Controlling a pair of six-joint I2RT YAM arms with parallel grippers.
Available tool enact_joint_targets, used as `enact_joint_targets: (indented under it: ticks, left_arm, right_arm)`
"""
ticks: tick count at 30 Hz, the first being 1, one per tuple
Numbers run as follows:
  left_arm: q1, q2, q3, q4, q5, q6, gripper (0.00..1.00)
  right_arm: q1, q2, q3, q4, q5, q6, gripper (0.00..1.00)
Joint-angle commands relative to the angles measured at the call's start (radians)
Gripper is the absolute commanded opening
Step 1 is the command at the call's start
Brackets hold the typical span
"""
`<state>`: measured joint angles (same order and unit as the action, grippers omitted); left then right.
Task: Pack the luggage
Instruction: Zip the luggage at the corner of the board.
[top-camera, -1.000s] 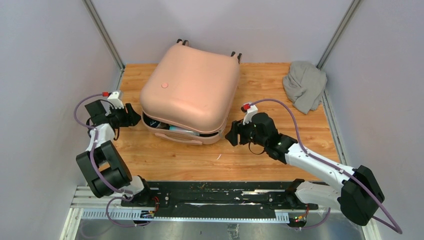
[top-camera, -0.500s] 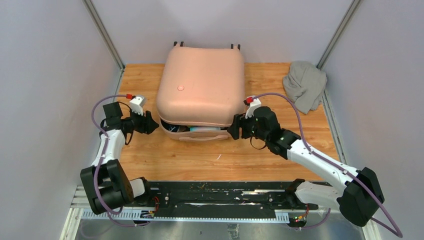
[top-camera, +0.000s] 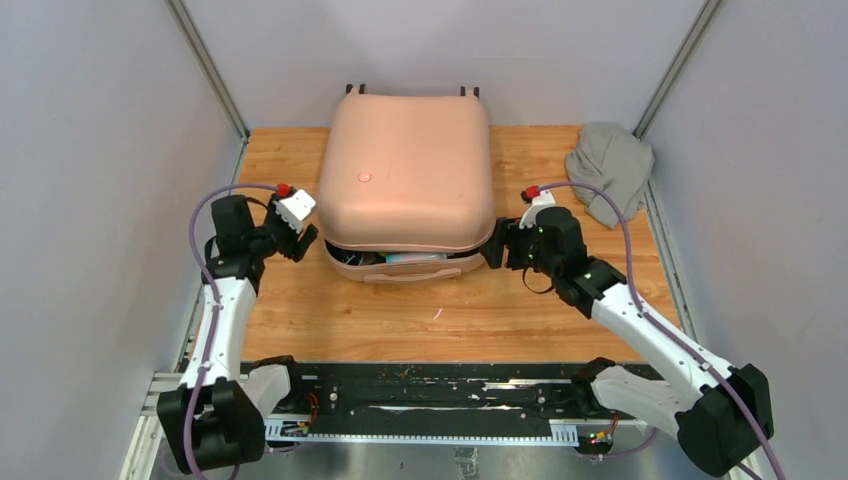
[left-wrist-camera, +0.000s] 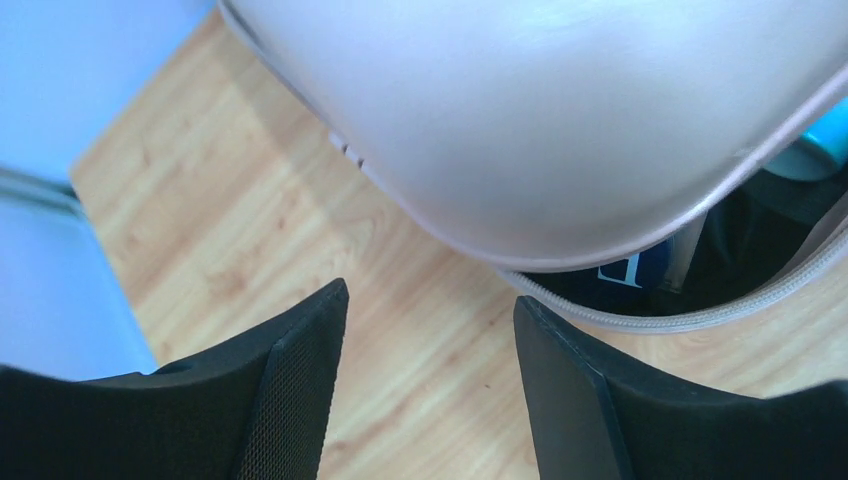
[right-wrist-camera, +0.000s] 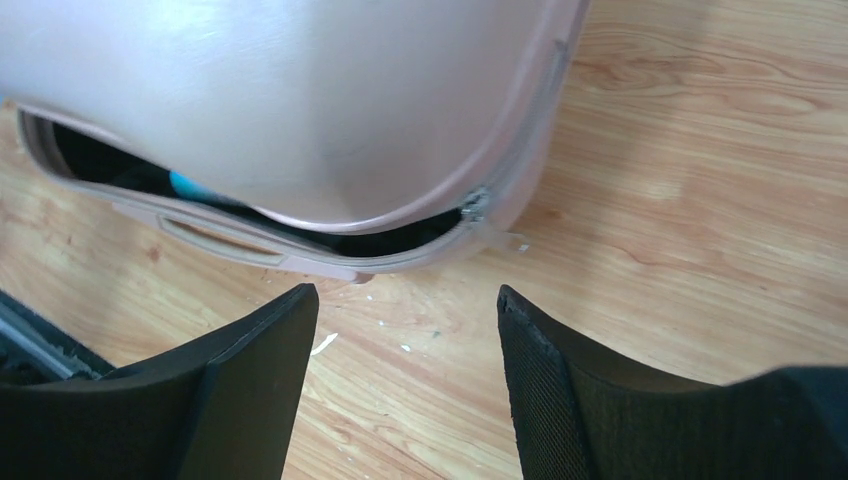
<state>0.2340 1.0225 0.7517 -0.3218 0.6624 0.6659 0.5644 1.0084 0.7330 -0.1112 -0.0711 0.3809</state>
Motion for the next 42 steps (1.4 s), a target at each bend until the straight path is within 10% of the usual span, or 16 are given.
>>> enact_joint_targets:
  ticks: [1, 11, 28, 42]
  left_arm:
    - [-0.1, -0.062, -0.062, 0.07, -0.133, 0.212, 0.68]
    - [-0.264, -0.303, -0.233, 0.141, -0.174, 0.553, 0.99]
    - [-0.462, -0.352, -0.327, 0.209, -0.173, 0.992, 1.0]
    - [-0.502, -0.162, -0.161, 0.123, -0.181, 0.907, 1.0]
  right_arm:
    - [-0.081, -0.044, -0.025, -0.075, -0.038, 0.031, 0.7]
    - [-0.177, -0.021, -0.075, 0.0, -0.137, -0.163, 0.71]
    - [-0.265, 0.085, -0.082, 0.103, -0.296, -0.174, 0.71]
    - [-0.312, 0.077, -0.083, 0.134, -0.371, -0.124, 0.7]
